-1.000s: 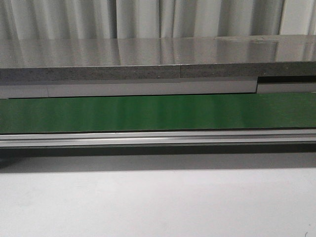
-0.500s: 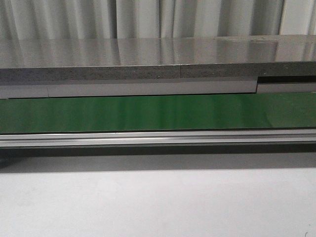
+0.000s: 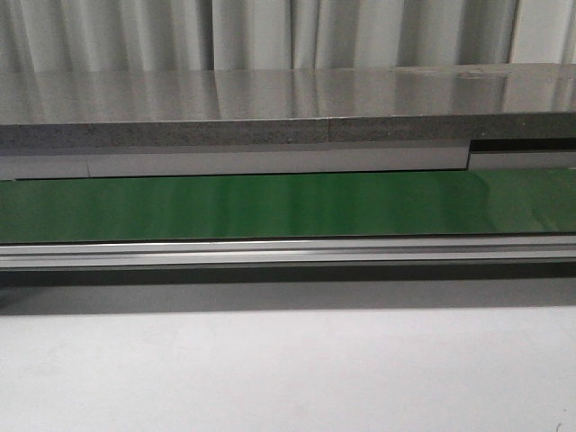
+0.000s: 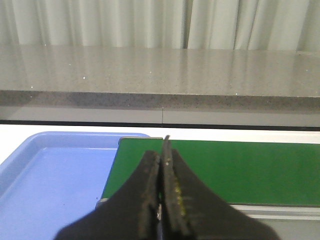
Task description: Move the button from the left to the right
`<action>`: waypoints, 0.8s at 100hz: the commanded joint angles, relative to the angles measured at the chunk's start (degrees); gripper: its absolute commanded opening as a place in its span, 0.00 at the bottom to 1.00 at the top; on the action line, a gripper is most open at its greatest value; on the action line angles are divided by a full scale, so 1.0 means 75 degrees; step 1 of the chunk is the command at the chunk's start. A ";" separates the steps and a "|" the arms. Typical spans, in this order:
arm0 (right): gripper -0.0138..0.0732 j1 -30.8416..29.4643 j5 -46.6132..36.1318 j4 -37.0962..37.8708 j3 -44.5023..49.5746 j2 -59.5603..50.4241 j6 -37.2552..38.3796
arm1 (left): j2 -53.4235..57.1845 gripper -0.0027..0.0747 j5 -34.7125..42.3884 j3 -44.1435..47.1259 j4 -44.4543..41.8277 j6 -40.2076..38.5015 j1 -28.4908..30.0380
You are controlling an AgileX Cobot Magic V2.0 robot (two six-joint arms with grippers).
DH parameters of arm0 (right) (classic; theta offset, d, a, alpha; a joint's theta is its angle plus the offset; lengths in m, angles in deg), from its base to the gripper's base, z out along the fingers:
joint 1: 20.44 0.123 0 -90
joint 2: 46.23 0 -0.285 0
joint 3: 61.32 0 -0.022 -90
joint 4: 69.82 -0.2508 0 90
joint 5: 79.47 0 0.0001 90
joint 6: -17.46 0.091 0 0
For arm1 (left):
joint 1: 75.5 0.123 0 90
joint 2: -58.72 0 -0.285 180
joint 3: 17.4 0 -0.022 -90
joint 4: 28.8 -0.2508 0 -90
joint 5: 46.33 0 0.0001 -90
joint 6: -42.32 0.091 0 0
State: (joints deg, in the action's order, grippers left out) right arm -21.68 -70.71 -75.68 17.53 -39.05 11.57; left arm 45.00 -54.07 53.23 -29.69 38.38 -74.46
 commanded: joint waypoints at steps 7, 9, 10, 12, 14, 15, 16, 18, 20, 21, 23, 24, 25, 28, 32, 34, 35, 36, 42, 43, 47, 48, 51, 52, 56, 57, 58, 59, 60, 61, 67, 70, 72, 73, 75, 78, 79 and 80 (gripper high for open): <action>0.08 0.0003 -0.0669 0.0078 -0.0116 -0.0129 -0.0004 | 0.0347 0.01 0.0975 0.0368 -0.0355 -0.0516 -0.0058; 0.08 0.0003 -0.0669 0.0078 -0.0116 -0.0129 -0.0004 | 0.0383 0.01 0.1031 0.0442 -0.0355 -0.0516 -0.0058; 0.08 0.0003 -0.0669 0.0078 -0.0116 -0.0129 -0.0004 | 0.0423 0.01 0.1031 0.0466 -0.0355 -0.0516 -0.0058; 0.08 0.0003 -0.0669 0.0078 -0.0116 -0.0129 -0.0004 | 0.0482 0.01 0.1031 0.0536 -0.0355 -0.0540 -0.0058; 0.08 0.0003 -0.0669 0.0078 -0.0116 -0.0129 -0.0004 | 0.0535 0.01 0.1031 0.0605 -0.0355 -0.0536 -0.0058; 0.08 0.0003 -0.0669 0.0078 -0.0116 -0.0129 -0.0004 | 0.0553 0.01 0.1031 0.0629 -0.0355 -0.0536 -0.0058; 0.08 0.0003 -0.0669 0.0078 -0.0116 -0.0129 -0.0004 | 0.0570 0.01 0.1031 0.0674 -0.0355 -0.0536 -0.0058; 0.08 0.0003 -0.0669 0.0078 -0.0116 -0.0129 -0.0004 | 0.0621 0.01 0.1031 0.0740 -0.0355 -0.0536 -0.0058; 0.08 0.0003 -0.0669 0.0078 -0.0116 -0.0129 -0.0004 | 0.0655 0.01 0.1031 0.0783 -0.0355 -0.0536 -0.0058; 0.08 0.0003 -0.0669 0.0078 -0.0116 -0.0129 -0.0004 | 0.0706 0.01 0.1031 0.0826 -0.0355 -0.0547 -0.0058; 0.08 0.0003 -0.0669 0.0078 -0.0116 -0.0129 -0.0004 | 0.0740 0.01 0.1031 0.0887 -0.0355 -0.0547 -0.0058; 0.08 0.0003 -0.0669 0.0078 -0.0116 -0.0129 -0.0004 | 0.0775 0.01 0.1031 0.0907 -0.0355 -0.0547 -0.0058; 0.08 0.0003 -0.0669 0.0078 -0.0116 -0.0129 -0.0004 | 0.0793 0.01 0.1031 0.0944 -0.0355 -0.0547 -0.0058; 0.08 0.0003 -0.0669 0.0078 -0.0116 -0.0129 -0.0004 | 0.0890 0.01 0.1031 0.1017 -0.0355 -0.0568 -0.0058; 0.08 0.0003 -0.0669 0.0078 -0.0116 -0.0129 -0.0004 | 0.0990 0.01 0.1031 0.1116 -0.0355 -0.0568 -0.0058; 0.08 0.0003 -0.0669 0.0078 -0.0116 -0.0129 -0.0004 | 0.1049 0.01 0.1031 0.1147 -0.0355 -0.0568 -0.0058; 0.08 0.0003 -0.0669 0.0078 -0.0116 -0.0129 -0.0004 | 0.1069 0.01 0.1031 0.1178 -0.0355 -0.0568 -0.0058; 0.08 0.0003 -0.0669 0.0078 -0.0116 -0.0129 -0.0004 | 0.1083 0.01 0.1031 0.1195 -0.0355 -0.0568 -0.0058; 0.08 0.0003 -0.0669 0.0078 -0.0116 -0.0129 -0.0004 | 0.1070 0.01 0.1212 0.1290 -0.0339 -0.0574 -0.0058; 0.08 0.0003 -0.0669 0.0078 -0.0116 -0.0129 -0.0004 | 0.1070 0.01 0.1158 0.1290 -0.0339 -0.0574 -0.0058; 0.08 0.0003 -0.0669 0.0078 -0.0116 -0.0129 -0.0004 | 0.1070 0.01 0.1156 0.1290 -0.0339 -0.0574 -0.0058; 0.08 0.0003 -0.0669 0.0078 -0.0116 -0.0129 -0.0004 | 0.1070 0.01 0.1156 0.1290 -0.0339 -0.0574 -0.0058; 0.08 0.0003 -0.0669 0.0078 -0.0116 -0.0129 -0.0004 | 0.1070 0.01 0.1172 0.1290 -0.0339 -0.0574 -0.0058; 0.08 0.0003 -0.0669 0.0078 -0.0116 -0.0129 -0.0004 | 0.1070 0.01 0.1172 0.1290 -0.0339 -0.0574 -0.0058; 0.08 0.0003 -0.0669 0.0078 -0.0116 -0.0129 -0.0004 | 0.1070 0.01 0.1172 0.1290 -0.0339 -0.0574 -0.0058; 0.08 0.0003 -0.0669 0.0078 -0.0116 -0.0129 -0.0004 | 0.1070 0.01 0.1172 0.1290 -0.0339 -0.0574 -0.0058; 0.08 0.0003 -0.0669 0.0078 -0.0116 -0.0129 -0.0004 | 0.1070 0.01 0.1172 0.1290 -0.0339 -0.0574 -0.0058; 0.08 0.0003 -0.0669 0.0078 -0.0116 -0.0129 -0.0004 | 0.1070 0.01 0.1172 0.1290 -0.0339 -0.0574 -0.0058; 0.08 0.0003 -0.0669 0.0078 -0.0116 -0.0129 -0.0004 | 0.1070 0.01 0.1172 0.1290 -0.0339 -0.0574 -0.0058; 0.08 0.0003 -0.0669 0.0078 -0.0116 -0.0129 -0.0004 | 0.1070 0.01 0.1172 0.1290 -0.0339 -0.0574 -0.0058; 0.08 0.0003 -0.0669 0.0078 -0.0116 -0.0129 -0.0004 | 0.1070 0.01 0.1172 0.1290 -0.0328 -0.0574 -0.0058; 0.08 0.0003 -0.0669 0.0078 -0.0116 -0.0129 -0.0004 | 0.1070 0.01 0.1172 0.1290 -0.0328 -0.0574 -0.0058; 0.08 0.0003 -0.0669 0.0078 -0.0116 -0.0129 -0.0004 | 0.1070 0.01 0.1172 0.1290 -0.0328 -0.0574 -0.0058; 0.08 0.0003 -0.0669 0.0078 -0.0116 -0.0129 -0.0004 | 0.1070 0.01 0.1172 0.1290 -0.0328 -0.0574 -0.0058; 0.08 0.0003 -0.0669 0.0078 -0.0116 -0.0129 -0.0004 | 0.1070 0.01 0.1172 0.1290 -0.0328 -0.0574 -0.0058; 0.08 0.0003 -0.0669 0.0078 -0.0116 -0.0129 -0.0004 | 0.1070 0.01 0.1172 0.1290 -0.0328 -0.0574 -0.0058; 0.08 0.0003 -0.0669 0.0078 -0.0116 -0.0129 -0.0004 | 0.1070 0.01 0.1172 0.1290 -0.0328 -0.0574 -0.0058; 0.08 0.0003 -0.0669 0.0078 -0.0116 -0.0129 -0.0004 | 0.1070 0.01 0.1172 0.1290 -0.0328 -0.0574 -0.0058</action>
State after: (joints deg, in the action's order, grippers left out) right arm -21.68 -70.98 -75.68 17.53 -39.05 11.57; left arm 51.17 -50.29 59.52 -32.33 34.70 -74.46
